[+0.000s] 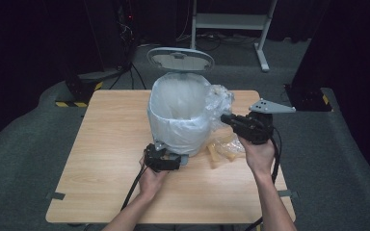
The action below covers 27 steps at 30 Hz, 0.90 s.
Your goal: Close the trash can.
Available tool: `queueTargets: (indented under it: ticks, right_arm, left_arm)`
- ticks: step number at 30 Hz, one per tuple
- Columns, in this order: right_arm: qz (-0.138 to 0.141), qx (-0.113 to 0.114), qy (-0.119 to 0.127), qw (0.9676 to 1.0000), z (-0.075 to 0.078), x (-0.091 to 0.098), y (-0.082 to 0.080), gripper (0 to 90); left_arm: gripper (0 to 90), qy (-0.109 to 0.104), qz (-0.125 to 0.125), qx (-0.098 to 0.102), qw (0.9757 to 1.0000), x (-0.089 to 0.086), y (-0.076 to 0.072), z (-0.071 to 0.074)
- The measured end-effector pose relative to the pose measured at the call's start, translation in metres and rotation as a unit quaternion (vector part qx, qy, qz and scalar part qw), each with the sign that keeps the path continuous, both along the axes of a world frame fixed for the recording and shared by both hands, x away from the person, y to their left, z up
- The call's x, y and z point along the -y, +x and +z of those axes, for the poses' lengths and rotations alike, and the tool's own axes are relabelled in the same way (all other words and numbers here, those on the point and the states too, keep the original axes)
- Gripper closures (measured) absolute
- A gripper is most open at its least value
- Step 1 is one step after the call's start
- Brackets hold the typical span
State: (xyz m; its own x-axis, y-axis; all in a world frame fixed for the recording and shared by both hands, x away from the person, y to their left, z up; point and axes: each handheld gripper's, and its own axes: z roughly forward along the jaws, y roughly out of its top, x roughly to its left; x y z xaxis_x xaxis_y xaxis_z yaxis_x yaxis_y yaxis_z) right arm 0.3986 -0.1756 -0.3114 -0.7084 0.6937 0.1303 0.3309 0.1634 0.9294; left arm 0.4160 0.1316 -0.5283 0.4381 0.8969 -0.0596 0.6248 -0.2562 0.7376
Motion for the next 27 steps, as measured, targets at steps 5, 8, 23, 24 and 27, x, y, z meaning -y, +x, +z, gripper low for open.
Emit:
queueTargets:
  ticks: [5, 8, 23, 24, 27]
  right_arm:
    - [0.006, 0.003, 0.0, 1.0, 0.006, -0.007, 0.005, 84.5]
    - [0.011, 0.003, -0.001, 0.9999, 0.008, -0.01, 0.008, 84.5]
    - [0.025, 0.004, -0.015, 0.9996, 0.02, -0.032, 0.024, 84.4]
    - [0.026, 0.0, -0.014, 0.9995, 0.02, -0.035, 0.027, 84.3]
    - [0.028, -0.003, -0.017, 0.9995, 0.02, -0.037, 0.03, 84.2]
  left_arm:
    - [2.8, 0.0, 0.001, 0.001, 1.0, 0.0, 0.0, 0.0]
    - [2.8, 0.0, 0.001, 0.001, 1.0, 0.0, 0.0, 0.0]
    - [2.8, 0.005, -0.005, -0.005, 1.0, -0.001, 0.0, 0.001]
    - [2.8, 0.005, -0.005, -0.005, 1.0, -0.001, 0.0, 0.001]
    - [2.8, 0.006, -0.005, -0.004, 1.0, -0.001, 0.0, 0.001]
